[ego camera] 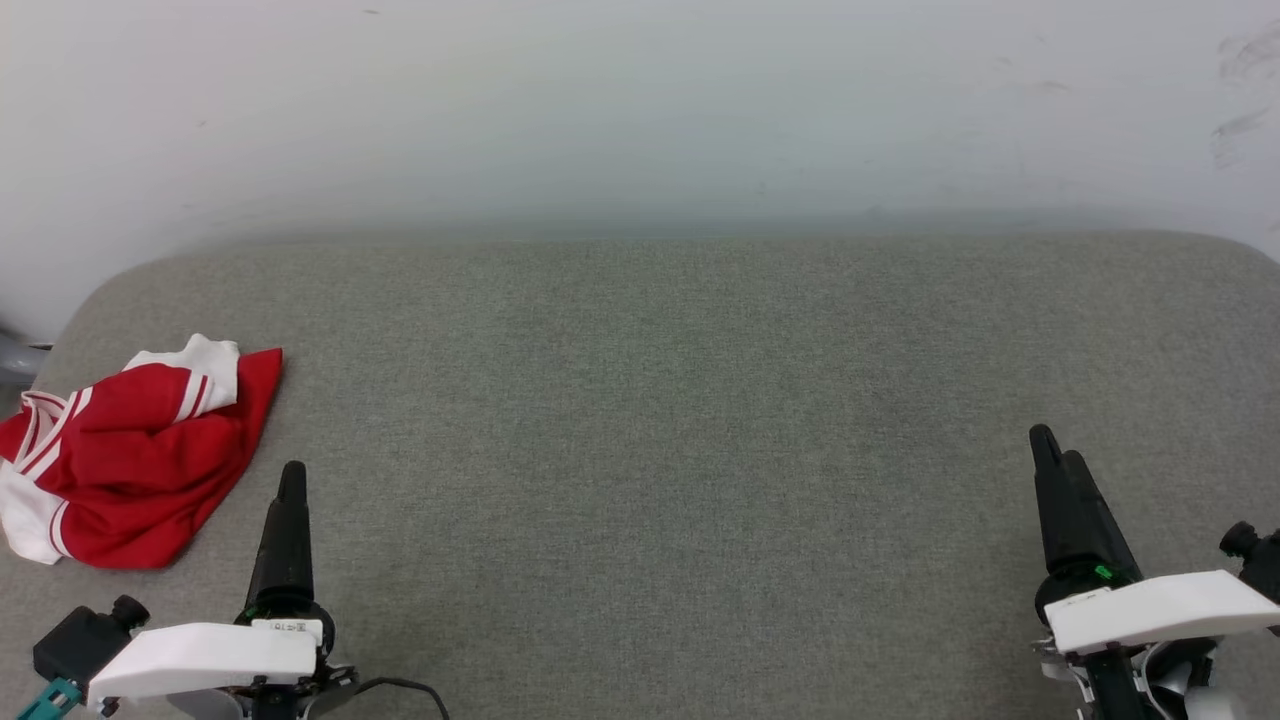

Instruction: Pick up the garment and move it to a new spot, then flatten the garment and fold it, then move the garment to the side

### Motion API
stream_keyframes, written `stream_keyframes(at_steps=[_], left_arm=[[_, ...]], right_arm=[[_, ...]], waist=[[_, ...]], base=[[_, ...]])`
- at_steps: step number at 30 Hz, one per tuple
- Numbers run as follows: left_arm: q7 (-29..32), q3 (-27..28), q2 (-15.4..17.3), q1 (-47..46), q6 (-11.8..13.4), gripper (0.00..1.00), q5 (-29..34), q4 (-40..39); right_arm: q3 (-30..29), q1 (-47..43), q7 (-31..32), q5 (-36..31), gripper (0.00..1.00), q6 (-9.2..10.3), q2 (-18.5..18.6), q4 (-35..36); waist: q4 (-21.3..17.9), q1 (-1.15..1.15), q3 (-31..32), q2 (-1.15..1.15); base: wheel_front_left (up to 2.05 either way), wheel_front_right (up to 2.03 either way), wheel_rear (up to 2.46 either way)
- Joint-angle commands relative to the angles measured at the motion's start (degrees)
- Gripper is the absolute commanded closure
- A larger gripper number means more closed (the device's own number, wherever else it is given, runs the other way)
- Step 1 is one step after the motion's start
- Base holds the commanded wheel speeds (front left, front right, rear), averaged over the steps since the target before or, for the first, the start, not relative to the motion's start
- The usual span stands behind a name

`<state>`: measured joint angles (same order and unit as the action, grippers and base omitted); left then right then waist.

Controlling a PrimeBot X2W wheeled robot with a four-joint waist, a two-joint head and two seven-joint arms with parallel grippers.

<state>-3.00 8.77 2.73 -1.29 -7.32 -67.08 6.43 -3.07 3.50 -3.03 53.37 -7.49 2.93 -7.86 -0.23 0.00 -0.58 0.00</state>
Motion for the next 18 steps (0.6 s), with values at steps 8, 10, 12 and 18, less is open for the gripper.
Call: stream_keyframes(at_steps=[8,10,12,18], left_arm=[[-2.01,-2.2,0.13,1.0,-0.13,0.0,12.48,-5.66],[-2.41,-2.74,0.14,1.17,-0.13,0.0,15.02,-6.53],[-2.74,-3.35,0.14,1.36,-0.14,0.0,17.98,-7.32],[-3.77,-5.38,0.15,1.78,1.32,0.0,26.31,-9.34]], right_arm=[[1.79,1.12,-1.98,-14.05,0.0,0.0,-0.01,3.62],[2.25,1.03,-2.33,-16.84,0.0,-0.01,-0.01,3.95],[2.52,0.93,-2.75,-19.43,0.0,0.0,-0.01,4.19],[2.7,0.77,-3.76,-25.98,0.0,0.0,-0.02,4.86]], waist=[[-0.09,0.0,-0.18,0.0],[-0.12,0.0,-0.2,0.0],[-0.15,0.0,-0.23,0.0],[-0.25,0.0,-0.32,0.0]], base=[[0.0,0.0,0.0],[0.0,0.0,0.0],[0.0,0.0,0.0],[0.0,0.0,0.0]])
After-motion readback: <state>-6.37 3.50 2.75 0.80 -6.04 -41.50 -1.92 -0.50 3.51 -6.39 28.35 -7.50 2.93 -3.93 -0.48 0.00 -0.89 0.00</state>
